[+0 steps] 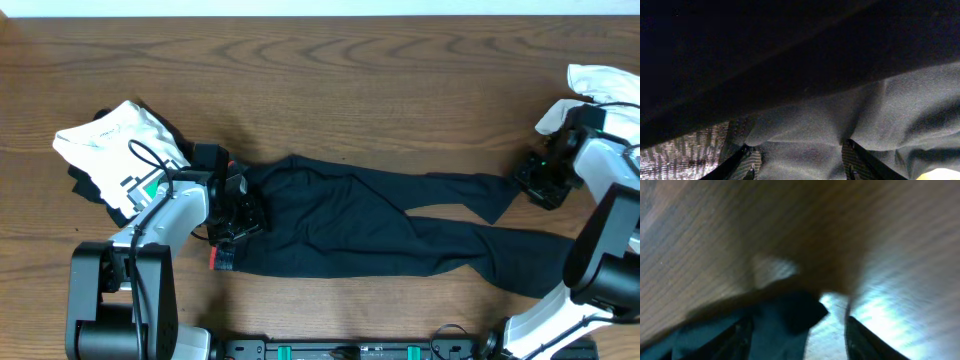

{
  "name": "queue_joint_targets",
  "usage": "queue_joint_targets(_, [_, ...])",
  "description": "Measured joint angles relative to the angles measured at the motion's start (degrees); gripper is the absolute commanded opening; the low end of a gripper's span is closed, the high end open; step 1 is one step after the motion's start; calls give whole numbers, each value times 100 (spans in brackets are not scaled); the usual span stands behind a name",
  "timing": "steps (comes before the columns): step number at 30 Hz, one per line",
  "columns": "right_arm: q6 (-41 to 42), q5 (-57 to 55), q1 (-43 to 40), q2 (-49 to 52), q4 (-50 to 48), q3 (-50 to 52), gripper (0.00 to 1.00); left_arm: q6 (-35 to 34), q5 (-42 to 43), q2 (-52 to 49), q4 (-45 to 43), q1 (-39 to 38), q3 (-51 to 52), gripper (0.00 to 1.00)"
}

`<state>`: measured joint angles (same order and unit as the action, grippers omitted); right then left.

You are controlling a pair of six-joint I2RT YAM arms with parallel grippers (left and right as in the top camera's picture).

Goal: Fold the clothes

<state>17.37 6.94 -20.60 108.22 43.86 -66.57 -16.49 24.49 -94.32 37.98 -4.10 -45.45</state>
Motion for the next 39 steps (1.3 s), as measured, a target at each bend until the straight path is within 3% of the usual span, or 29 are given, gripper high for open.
queue_joint_targets(3, [-26,17,105,55,-127,0,12,0,-2,0,0,0,0,56])
queue_joint_targets(5, [-24,31,133,59,-201,0,1,2,0,0,0,0,0,56])
queue_joint_targets(16, [-44,59,127,-17,-442,-83,1,2,0,0,0,0,0,56])
queue_joint_targets(25, [-48,-481,-111,-1274,-531,-1237,1,2,0,0,0,-2,0,56])
queue_joint_targets(31, [-120,-1034,-157,-1504,-422,-1362,10,2,0,0,0,0,0,56])
queue_joint_targets(34, [-144,-1158,-157,-1281,-280,-1360,21,2,0,0,0,-2,0,56])
queue_joint_targets(39, [-170,-1228,-157,-922,-26,-1346,21,2,0,0,7,0,0,56])
